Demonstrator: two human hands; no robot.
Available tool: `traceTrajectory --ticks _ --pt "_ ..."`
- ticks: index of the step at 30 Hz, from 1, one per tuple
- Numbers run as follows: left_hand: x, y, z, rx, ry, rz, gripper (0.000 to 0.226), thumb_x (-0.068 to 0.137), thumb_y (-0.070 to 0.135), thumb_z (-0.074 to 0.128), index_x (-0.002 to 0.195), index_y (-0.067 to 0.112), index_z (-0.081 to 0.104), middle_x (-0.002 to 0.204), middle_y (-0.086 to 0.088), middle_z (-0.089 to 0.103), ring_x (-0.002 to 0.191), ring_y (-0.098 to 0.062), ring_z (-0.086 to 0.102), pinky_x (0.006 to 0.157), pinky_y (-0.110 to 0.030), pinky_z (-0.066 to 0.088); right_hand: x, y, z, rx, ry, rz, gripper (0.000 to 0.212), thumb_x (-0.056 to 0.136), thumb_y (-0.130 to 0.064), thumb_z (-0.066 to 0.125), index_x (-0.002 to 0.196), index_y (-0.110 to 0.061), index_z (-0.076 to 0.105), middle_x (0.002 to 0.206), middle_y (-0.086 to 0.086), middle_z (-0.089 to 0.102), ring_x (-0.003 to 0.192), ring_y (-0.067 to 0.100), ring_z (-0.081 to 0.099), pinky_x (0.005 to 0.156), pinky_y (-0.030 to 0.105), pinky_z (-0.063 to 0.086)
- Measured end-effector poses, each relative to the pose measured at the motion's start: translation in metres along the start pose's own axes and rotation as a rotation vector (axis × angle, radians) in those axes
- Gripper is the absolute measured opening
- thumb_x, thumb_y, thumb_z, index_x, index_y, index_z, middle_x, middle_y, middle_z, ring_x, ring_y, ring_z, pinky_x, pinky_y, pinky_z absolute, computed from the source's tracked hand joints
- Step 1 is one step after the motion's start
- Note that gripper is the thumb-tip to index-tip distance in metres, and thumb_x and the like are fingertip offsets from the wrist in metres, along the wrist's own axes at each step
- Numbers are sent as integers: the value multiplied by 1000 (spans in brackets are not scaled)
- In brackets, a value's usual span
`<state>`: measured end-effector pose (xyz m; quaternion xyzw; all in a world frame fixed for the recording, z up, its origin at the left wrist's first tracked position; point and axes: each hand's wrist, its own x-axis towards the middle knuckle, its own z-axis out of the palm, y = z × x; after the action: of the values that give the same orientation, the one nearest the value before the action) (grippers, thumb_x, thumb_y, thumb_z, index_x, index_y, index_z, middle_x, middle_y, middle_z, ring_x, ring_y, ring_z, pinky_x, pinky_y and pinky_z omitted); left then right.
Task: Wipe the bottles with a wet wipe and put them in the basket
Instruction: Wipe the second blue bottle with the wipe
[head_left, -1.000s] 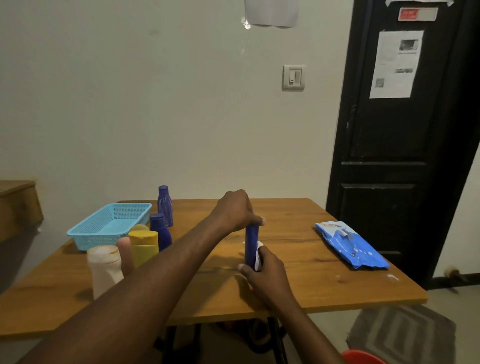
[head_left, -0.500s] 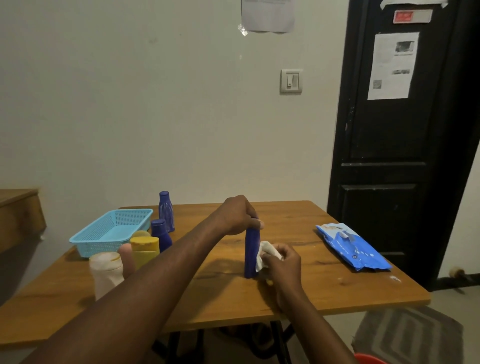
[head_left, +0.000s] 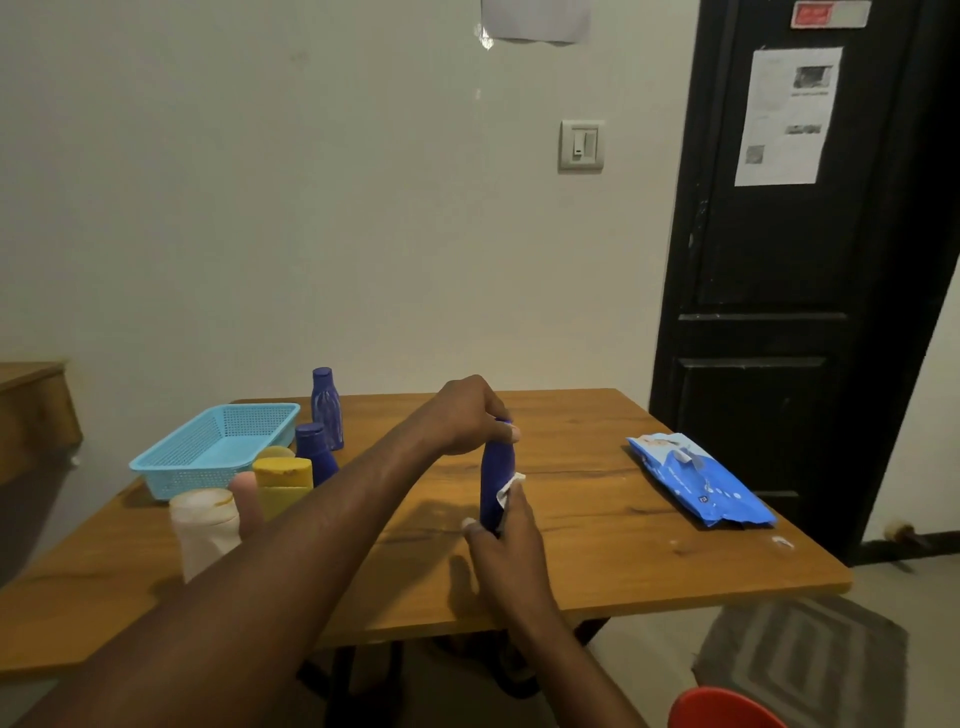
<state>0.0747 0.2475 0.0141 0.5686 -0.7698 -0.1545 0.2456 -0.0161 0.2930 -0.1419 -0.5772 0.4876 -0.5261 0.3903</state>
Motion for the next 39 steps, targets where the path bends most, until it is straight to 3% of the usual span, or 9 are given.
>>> traceTrajectory --ticks 3,9,14,20,24,29,32,35,39 --pt "-1 2 1 5 16 -9 30 91 21 76 117 6 75 125 -6 72 101 -16 64 87 -32 54 14 -4 4 17 13 59 97 86 -23 75 160 -28 13 158 -6 29 140 22 43 107 44 51" --pt "-1 4 4 9 33 -30 31 91 21 76 118 6 74 127 -6 71 98 -15 62 85 -31 51 34 -8 -15 4 -65 90 62 79 -20 81 128 -28 45 124 0 57 106 15 63 85 33 61" --pt "-2 4 4 -6 37 -36 32 91 19 75 121 7 74 126 -6 72 110 -19 66 92 -34 54 27 -17 -24 141 1 -67 78 84 -16 80 149 -27 40 142 -13 48 130 11 48 76 12 49" --pt "1 0 2 -15 7 -14 27 92 21 75 118 12 77 116 -4 76 101 -18 66 82 -31 51 54 -35 -32 104 -105 -132 68 83 -16 79 141 -30 47 130 -9 60 120 14 58 80 20 52" --pt "-1 -3 0 -25 -7 5 35 90 19 76 124 10 73 128 -5 72 109 -18 65 95 -36 54 45 -11 -34 17 -169 -33 63 83 -27 80 136 -28 46 125 -4 61 110 15 62 83 26 56" --pt "-3 -4 -10 -8 -91 31 36 92 14 73 128 12 71 135 -3 68 121 -17 60 96 -33 46 27 -1 -33 -120 -42 -39 52 87 -25 77 132 -25 51 117 -13 62 102 3 62 76 18 51" --pt "-6 -4 -14 0 -116 38 37 94 7 69 130 15 70 140 -1 64 131 -19 55 106 -40 45 14 -2 -35 -172 40 -89 38 92 -16 72 125 -27 57 114 -18 60 104 0 59 66 10 47" --pt "-12 -6 -12 -33 -120 53 41 94 -3 62 132 12 68 143 -4 63 135 -20 53 111 -42 45 3 -2 -37 -167 79 -134 34 95 -6 64 122 -27 63 112 -18 64 103 -5 60 70 2 46" --pt "-17 -9 -1 -76 -49 126 31 96 12 66 126 15 73 136 -1 68 135 -17 54 108 -37 43 -2 -6 -37 -79 134 -147 41 97 -1 59 122 -34 60 100 -29 58 96 -16 57 72 2 47"
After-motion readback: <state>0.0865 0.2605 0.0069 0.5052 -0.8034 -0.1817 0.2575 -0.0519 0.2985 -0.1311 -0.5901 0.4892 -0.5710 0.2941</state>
